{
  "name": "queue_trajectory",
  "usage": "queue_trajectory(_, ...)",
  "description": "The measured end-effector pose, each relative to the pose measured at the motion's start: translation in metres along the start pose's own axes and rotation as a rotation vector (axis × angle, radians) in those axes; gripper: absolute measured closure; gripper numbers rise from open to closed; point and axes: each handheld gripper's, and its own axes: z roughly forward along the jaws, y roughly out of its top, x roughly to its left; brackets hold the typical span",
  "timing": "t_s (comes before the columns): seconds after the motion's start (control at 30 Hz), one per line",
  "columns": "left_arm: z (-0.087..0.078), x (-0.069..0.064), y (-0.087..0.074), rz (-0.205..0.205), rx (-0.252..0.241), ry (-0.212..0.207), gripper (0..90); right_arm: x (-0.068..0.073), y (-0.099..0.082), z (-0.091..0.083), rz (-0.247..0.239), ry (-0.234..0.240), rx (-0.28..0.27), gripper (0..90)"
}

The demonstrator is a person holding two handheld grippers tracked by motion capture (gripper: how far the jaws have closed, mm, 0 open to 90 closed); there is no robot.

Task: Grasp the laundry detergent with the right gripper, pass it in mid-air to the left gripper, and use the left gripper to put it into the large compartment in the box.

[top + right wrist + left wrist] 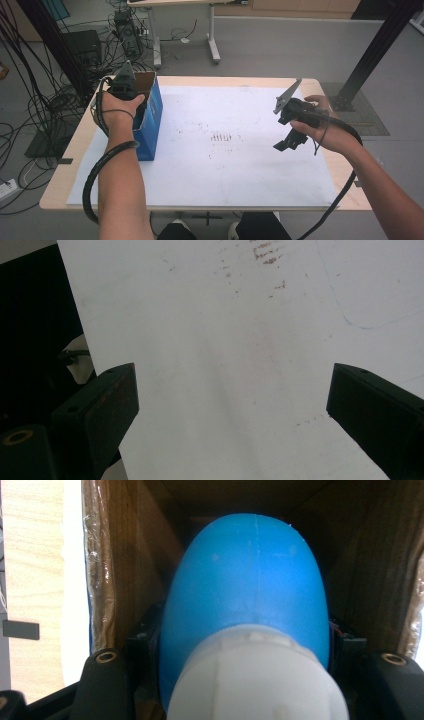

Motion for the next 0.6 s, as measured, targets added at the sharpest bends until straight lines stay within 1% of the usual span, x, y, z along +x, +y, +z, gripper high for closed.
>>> queue_trajectory(0.6,0.0002,0.0005,-0.0008,-0.002,-0.005,-0.007,36.2,0.0005,0.0007,0.0004,0.002,0.005,-0.002,6.5)
